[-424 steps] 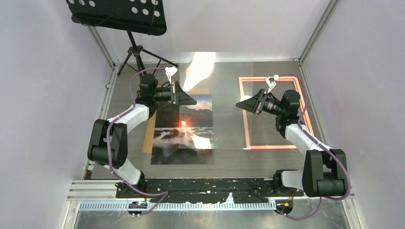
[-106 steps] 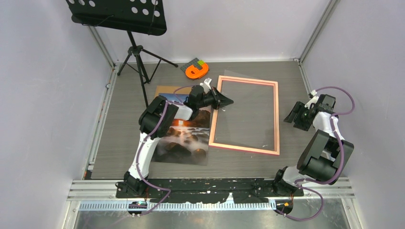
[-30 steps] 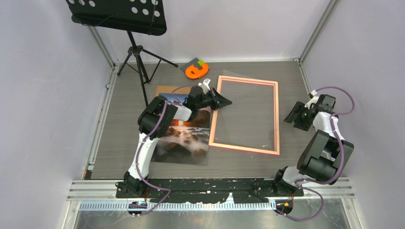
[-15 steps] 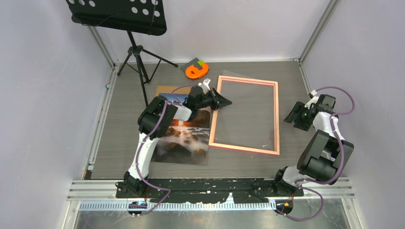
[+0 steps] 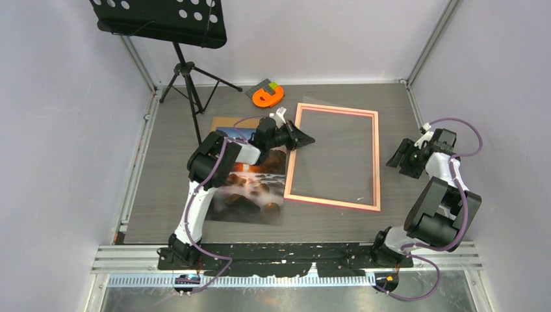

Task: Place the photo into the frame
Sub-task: Place the photo frame item in the photo frame.

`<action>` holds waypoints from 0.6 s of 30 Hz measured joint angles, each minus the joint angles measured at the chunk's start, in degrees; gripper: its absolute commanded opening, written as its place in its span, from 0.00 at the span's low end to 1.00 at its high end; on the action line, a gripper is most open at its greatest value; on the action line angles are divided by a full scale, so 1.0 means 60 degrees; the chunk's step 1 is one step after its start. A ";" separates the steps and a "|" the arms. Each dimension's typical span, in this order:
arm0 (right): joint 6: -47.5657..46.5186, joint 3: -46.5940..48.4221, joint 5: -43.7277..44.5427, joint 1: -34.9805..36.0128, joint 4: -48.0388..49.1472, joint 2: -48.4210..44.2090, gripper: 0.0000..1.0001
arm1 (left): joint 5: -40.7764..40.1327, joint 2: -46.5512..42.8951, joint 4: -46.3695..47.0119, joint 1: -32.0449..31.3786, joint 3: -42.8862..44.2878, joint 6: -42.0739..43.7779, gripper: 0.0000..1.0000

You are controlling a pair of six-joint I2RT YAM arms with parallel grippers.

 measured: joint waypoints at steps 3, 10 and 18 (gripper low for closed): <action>0.0000 -0.0004 0.0000 0.0000 0.0000 0.0000 0.61 | 0.0000 0.0000 -0.0022 0.0040 0.0000 0.0018 0.00; 0.0000 -0.0004 0.0000 0.0000 0.0000 0.0000 0.61 | 0.0007 0.0000 -0.0211 0.0106 0.0033 0.0175 0.00; 0.0000 -0.0029 0.0004 0.0000 0.0004 0.0000 0.61 | 0.0015 0.0000 -0.0255 0.0106 0.0146 0.0197 0.00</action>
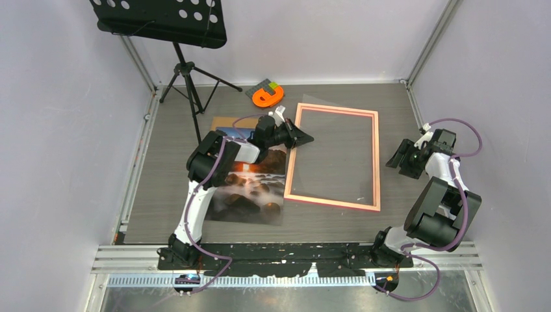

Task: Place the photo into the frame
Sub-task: Place the photo frame item in the photo frame.

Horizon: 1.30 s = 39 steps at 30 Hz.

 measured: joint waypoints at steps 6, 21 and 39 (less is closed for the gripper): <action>0.0000 -0.0015 0.0000 0.0000 0.0004 0.0000 0.61 | 0.0004 0.0000 -0.0018 0.0000 0.0000 -0.0339 0.00; 0.0000 -0.0087 0.0000 0.0000 0.0066 0.0000 0.61 | 0.0251 0.0000 -0.0033 -0.0040 0.0270 -0.1588 0.00; 0.0000 -0.0120 0.0000 0.0000 0.0117 0.0000 0.61 | 0.0379 0.0004 -0.0029 -0.0087 0.0375 -0.2306 0.00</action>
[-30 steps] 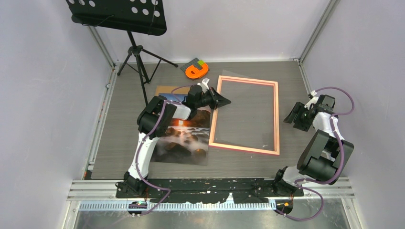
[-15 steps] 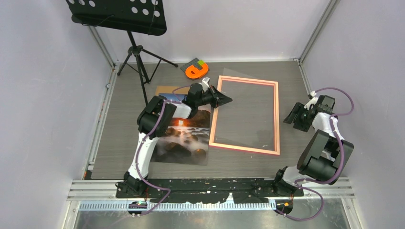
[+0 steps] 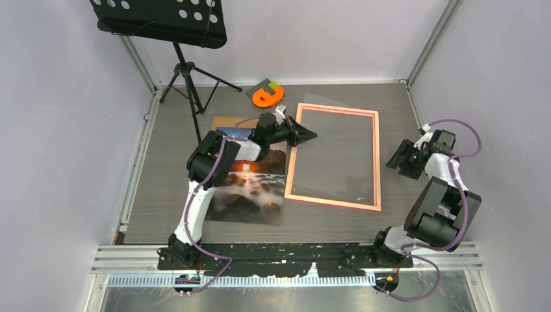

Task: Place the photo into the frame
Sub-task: Place the photo frame item in the photo frame.

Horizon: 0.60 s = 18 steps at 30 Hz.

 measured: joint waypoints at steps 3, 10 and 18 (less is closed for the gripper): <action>-0.0007 -0.0015 0.0000 0.0000 0.0036 0.0000 0.61 | 0.0029 0.0000 0.0007 -0.0011 0.0058 -0.0076 0.00; -0.0047 -0.0040 -0.0076 0.0000 0.0120 0.0164 0.55 | 0.0044 0.0000 0.0040 -0.0051 0.0073 -0.0208 0.00; -0.0069 0.0047 -0.0157 0.0423 0.0222 0.1180 0.51 | 0.0073 0.0004 0.0044 -0.0066 0.0117 -0.0215 0.00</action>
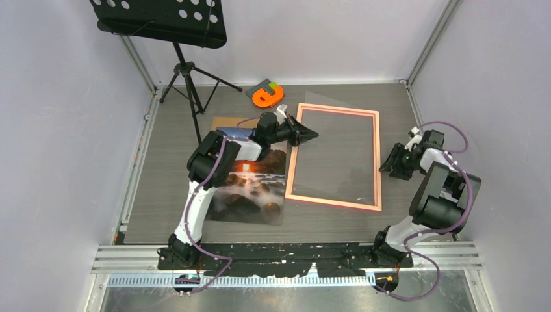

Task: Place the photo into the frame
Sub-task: Place the photo frame item in the photo frame.

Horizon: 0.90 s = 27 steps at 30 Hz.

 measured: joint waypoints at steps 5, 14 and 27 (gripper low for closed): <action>-0.0004 0.0273 -0.0087 0.0448 0.0044 0.0583 0.49 | 0.0040 0.0022 0.0007 0.0000 0.0033 0.0000 0.00; -0.0051 0.0503 -0.0117 0.0758 0.0182 0.1020 0.26 | 0.0047 0.0131 0.0011 -0.0004 0.0084 -0.0047 0.00; -0.0273 0.0535 -0.0328 0.0769 0.0197 0.1089 0.14 | 0.0127 0.0135 0.0255 -0.0015 0.0164 -0.0721 0.00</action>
